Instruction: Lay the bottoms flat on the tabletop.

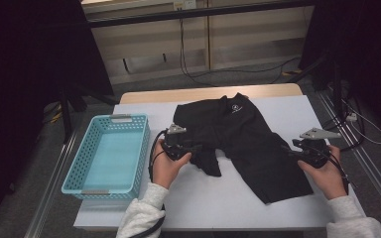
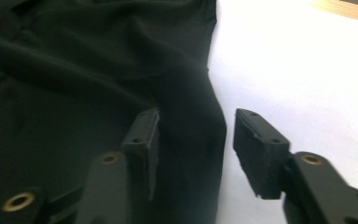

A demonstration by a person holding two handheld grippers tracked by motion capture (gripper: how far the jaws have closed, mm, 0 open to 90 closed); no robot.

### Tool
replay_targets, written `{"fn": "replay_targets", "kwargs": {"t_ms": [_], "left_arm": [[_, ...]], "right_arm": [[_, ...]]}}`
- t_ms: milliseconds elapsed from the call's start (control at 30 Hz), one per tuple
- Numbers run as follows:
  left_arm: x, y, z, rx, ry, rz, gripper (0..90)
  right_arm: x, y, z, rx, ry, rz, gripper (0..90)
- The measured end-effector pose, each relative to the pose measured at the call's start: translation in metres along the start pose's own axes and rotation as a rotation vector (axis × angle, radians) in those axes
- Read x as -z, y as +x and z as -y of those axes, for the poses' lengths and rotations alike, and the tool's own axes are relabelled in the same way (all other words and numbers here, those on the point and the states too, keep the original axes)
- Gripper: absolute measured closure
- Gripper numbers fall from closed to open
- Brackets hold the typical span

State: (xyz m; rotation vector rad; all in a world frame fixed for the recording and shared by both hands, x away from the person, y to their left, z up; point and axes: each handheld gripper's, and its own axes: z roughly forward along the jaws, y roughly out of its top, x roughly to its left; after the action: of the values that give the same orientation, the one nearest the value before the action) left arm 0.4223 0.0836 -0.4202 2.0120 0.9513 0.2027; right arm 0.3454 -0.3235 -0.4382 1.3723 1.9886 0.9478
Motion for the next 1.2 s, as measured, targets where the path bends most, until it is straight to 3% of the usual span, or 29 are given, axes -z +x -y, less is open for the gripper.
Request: {"fn": "replay_targets", "kwargs": {"t_ms": [133, 300, 567, 667, 767, 900, 1100, 1200], "left_arm": [[0.004, -0.002, -0.003, -0.022, -0.005, 0.002, 33.6], [0.013, -0.005, -0.006, -0.056, -0.02, 0.001, 28.1], [0.016, -0.014, -0.01, -0.085, -0.039, 0.023, 25.3], [0.015, -0.021, -0.012, -0.094, -0.038, 0.034, 25.0], [0.013, -0.027, -0.013, -0.1, -0.026, 0.079, 30.1], [0.008, -0.03, -0.011, -0.115, -0.017, 0.083, 27.5], [0.003, -0.031, -0.009, -0.125, -0.027, 0.099, 28.2], [0.002, -0.033, -0.01, -0.134, -0.032, 0.108, 29.0]], "right_arm": [[0.008, 0.005, 0.001, -0.004, -0.015, -0.016, 44.8], [0.009, 0.014, 0.004, 0.044, 0.01, -0.062, 44.1], [0.025, 0.019, 0.009, 0.054, -0.006, -0.1, 44.2], [0.022, 0.027, 0.007, 0.071, -0.003, -0.115, 45.3], [0.016, 0.043, 0.005, 0.102, 0.005, -0.166, 45.4], [0.003, 0.062, 0.004, 0.181, 0.052, -0.19, 47.6], [-0.012, 0.076, 0.003, 0.184, 0.079, -0.23, 47.3], [-0.016, 0.08, 0.002, 0.193, 0.09, -0.22, 51.2]]}}
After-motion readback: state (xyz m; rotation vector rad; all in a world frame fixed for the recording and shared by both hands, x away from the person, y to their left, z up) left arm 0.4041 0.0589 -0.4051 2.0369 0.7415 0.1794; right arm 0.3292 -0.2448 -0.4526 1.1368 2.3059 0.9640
